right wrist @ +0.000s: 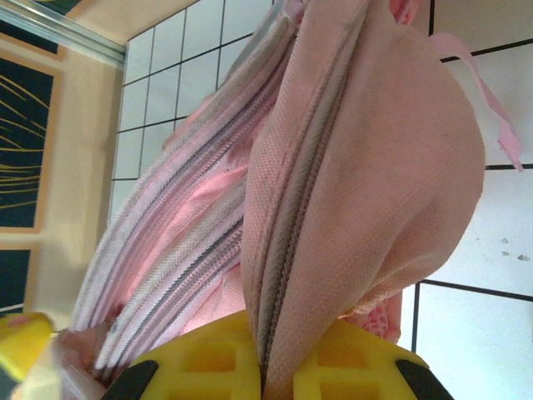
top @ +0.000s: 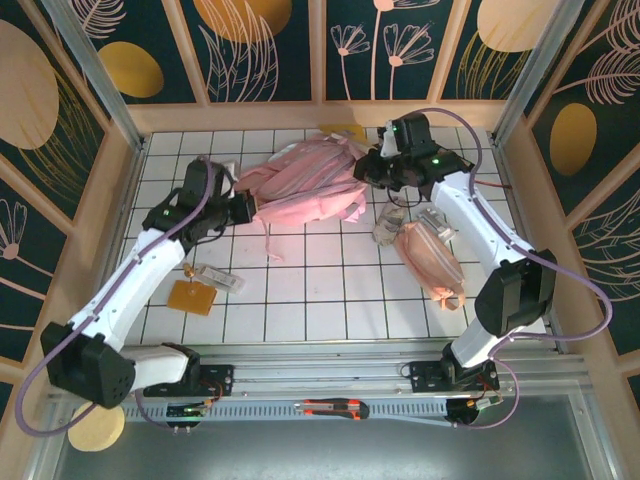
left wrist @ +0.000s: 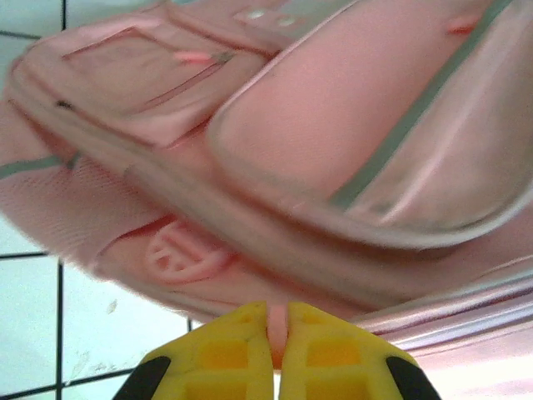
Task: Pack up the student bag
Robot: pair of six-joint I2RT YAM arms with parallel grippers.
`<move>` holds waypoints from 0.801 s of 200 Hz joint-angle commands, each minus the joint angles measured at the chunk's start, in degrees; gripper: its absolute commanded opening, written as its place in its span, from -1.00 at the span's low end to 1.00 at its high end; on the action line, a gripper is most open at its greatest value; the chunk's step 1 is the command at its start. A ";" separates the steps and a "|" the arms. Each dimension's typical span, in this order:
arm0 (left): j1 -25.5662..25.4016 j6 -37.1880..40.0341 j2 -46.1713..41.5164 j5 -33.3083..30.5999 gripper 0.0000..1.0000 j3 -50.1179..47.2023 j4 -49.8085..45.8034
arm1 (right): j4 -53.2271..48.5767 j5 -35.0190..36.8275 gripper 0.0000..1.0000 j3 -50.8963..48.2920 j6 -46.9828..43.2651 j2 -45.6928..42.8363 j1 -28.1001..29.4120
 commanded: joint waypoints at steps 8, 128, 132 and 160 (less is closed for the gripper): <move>3.81 0.64 -5.96 -5.56 -1.00 -13.64 5.90 | 4.38 0.92 -1.00 8.73 -1.62 -0.90 -5.01; 6.16 6.26 -14.33 -5.62 0.17 -20.34 14.62 | 7.00 -1.51 -1.00 7.50 3.09 -0.47 -2.61; 6.09 6.88 -15.79 -6.18 0.33 -19.86 14.61 | 7.10 -1.59 -1.00 7.35 3.22 -0.51 -2.43; 6.15 10.75 -21.58 -4.60 0.75 -12.74 16.43 | 9.98 -2.51 -1.00 4.19 3.47 -2.09 -0.42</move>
